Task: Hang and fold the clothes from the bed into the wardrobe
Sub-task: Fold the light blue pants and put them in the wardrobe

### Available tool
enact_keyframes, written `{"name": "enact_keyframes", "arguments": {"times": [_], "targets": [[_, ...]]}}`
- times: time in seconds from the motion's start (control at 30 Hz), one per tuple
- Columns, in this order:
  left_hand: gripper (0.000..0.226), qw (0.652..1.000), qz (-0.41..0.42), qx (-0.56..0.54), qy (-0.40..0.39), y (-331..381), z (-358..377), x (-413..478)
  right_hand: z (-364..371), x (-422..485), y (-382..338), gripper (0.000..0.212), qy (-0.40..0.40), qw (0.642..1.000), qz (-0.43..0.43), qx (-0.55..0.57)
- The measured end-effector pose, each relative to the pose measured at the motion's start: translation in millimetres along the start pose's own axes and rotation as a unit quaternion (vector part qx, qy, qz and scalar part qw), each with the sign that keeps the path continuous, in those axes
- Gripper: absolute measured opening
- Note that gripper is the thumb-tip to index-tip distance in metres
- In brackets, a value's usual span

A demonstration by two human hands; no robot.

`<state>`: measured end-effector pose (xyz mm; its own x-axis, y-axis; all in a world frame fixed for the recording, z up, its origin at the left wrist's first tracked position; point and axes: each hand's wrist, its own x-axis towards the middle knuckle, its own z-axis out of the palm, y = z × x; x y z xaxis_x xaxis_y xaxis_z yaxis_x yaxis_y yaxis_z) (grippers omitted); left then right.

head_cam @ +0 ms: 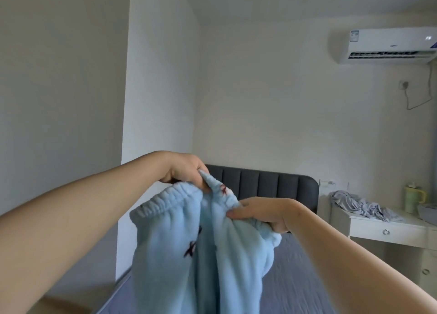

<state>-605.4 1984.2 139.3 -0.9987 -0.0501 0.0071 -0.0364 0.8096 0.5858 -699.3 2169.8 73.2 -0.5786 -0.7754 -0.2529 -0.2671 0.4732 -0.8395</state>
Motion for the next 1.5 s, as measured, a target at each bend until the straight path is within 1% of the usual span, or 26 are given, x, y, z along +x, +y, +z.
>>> {"name": "enact_keyframes", "arguments": {"times": [0.07, 0.1, 0.17, 0.2, 0.27, 0.3, 0.33, 0.37, 0.43, 0.5, 0.53, 0.6, 0.73, 0.83, 0.9, 0.93, 1.0, 1.03, 1.07, 1.13, 1.2, 1.27, 1.33, 1.37, 1.43, 1.5], "targets": [[0.009, 0.995, 0.009, 0.103, 0.012, -5.1, -2.7, -2.3, 2.3, 5.0, 4.6, 0.043, -0.008, 0.998, 0.029, -0.048], [0.011, 0.990, 0.012, 0.141, 0.023, -8.1, -4.1, -2.9, 4.3, 7.2, 6.4, 0.054, 0.007, 0.997, 0.045, -0.065], [0.016, 0.982, 0.012, 0.188, 0.033, -16.2, -5.2, -2.8, 8.1, 11.0, 9.3, 0.075, 0.094, 0.984, 0.067, -0.133], [0.018, 0.978, 0.014, 0.206, 0.033, -19.5, -5.5, -2.8, 9.1, 13.4, 10.1, 0.078, 0.161, 0.970, 0.062, -0.174], [0.020, 0.973, 0.020, 0.226, 0.034, -24.2, -6.5, -2.8, 10.5, 14.6, 9.6, 0.075, 0.300, 0.932, 0.034, -0.200], [0.022, 0.971, 0.026, 0.234, 0.038, -25.2, -7.4, -2.9, 11.2, 14.8, 7.9, 0.075, 0.339, 0.919, 0.025, -0.201], [0.023, 0.966, 0.030, 0.253, 0.039, -26.4, -8.4, -2.6, 11.5, 14.5, 5.5, 0.073, 0.356, 0.909, 0.015, -0.217], [0.023, 0.956, 0.031, 0.290, 0.034, -27.1, -8.7, -2.3, 10.4, 14.4, 3.0, 0.064, 0.356, 0.900, 0.011, -0.251], [0.017, 0.906, 0.005, 0.423, 0.003, -31.7, -6.4, -0.1, 8.3, 13.6, -4.1, 0.035, 0.372, 0.874, 0.001, -0.313], [0.023, 0.839, -0.066, 0.540, -0.026, -36.8, -0.5, 0.9, 7.6, 12.7, -12.7, 0.024, 0.412, 0.851, -0.022, -0.326], [0.027, 0.821, -0.097, 0.563, -0.021, -40.3, 0.7, 2.5, 7.9, 12.6, -17.1, 0.023, 0.430, 0.840, -0.035, -0.329], [0.030, 0.829, -0.116, 0.544, 0.051, -44.5, -4.9, 5.2, 6.1, 11.1, -26.1, 0.024, 0.458, 0.825, -0.052, -0.327], [0.022, 0.864, -0.073, 0.401, 0.295, -37.7, -44.0, 7.2, -13.5, -2.2, -52.3, 0.027, 0.526, 0.797, -0.089, -0.285], [0.020, 0.851, -0.026, 0.319, 0.416, -21.2, -78.6, 0.2, -34.2, -12.9, -76.2, 0.028, 0.566, 0.774, -0.129, -0.252], [0.020, 0.837, 0.000, 0.317, 0.446, -9.8, -94.6, -4.4, -43.9, -18.7, -94.1, 0.033, 0.573, 0.764, -0.174, -0.239], [0.022, 0.835, 0.010, 0.327, 0.442, -4.4, -101.1, -6.1, -47.9, -22.1, -103.8, 0.040, 0.561, 0.770, -0.199, -0.229], [0.027, 0.849, 0.007, 0.360, 0.387, 0.2, -107.7, -9.8, -51.9, -28.5, -115.1, 0.053, 0.499, 0.805, -0.243, -0.209], [0.030, 0.857, 0.003, 0.379, 0.350, -0.8, -110.3, -11.5, -52.3, -31.1, -118.0, 0.052, 0.455, 0.827, -0.266, -0.196], [0.030, 0.862, 0.002, 0.396, 0.316, -3.1, -112.4, -13.0, -52.1, -33.9, -118.3, 0.043, 0.407, 0.851, -0.280, -0.181], [0.018, 0.863, -0.005, 0.421, 0.279, -10.2, -112.6, -16.6, -50.3, -34.6, -111.5, 0.025, 0.328, 0.897, -0.244, -0.166], [0.019, 0.845, -0.031, 0.464, 0.264, -19.0, -105.2, -16.5, -51.3, -28.7, -100.3, 0.021, 0.295, 0.926, -0.155, -0.179], [0.025, 0.823, -0.050, 0.511, 0.245, -28.7, -93.2, -11.5, -49.3, -21.8, -89.9, 0.016, 0.283, 0.926, -0.075, -0.238], [0.024, 0.806, -0.069, 0.541, 0.229, -36.6, -84.4, -7.9, -47.6, -15.2, -82.4, 0.015, 0.259, 0.906, -0.007, -0.335], [0.022, 0.802, -0.084, 0.548, 0.222, -39.2, -81.6, -8.0, -47.4, -13.3, -78.9, 0.020, 0.252, 0.891, 0.027, -0.378], [0.023, 0.807, -0.126, 0.542, 0.197, -44.1, -79.5, -9.7, -52.8, -11.2, -68.8, 0.031, 0.267, 0.869, 0.067, -0.412], [0.032, 0.818, -0.171, 0.525, 0.163, -50.8, -80.7, -12.3, -62.7, -11.6, -56.7, 0.034, 0.306, 0.864, 0.076, -0.392]]}}
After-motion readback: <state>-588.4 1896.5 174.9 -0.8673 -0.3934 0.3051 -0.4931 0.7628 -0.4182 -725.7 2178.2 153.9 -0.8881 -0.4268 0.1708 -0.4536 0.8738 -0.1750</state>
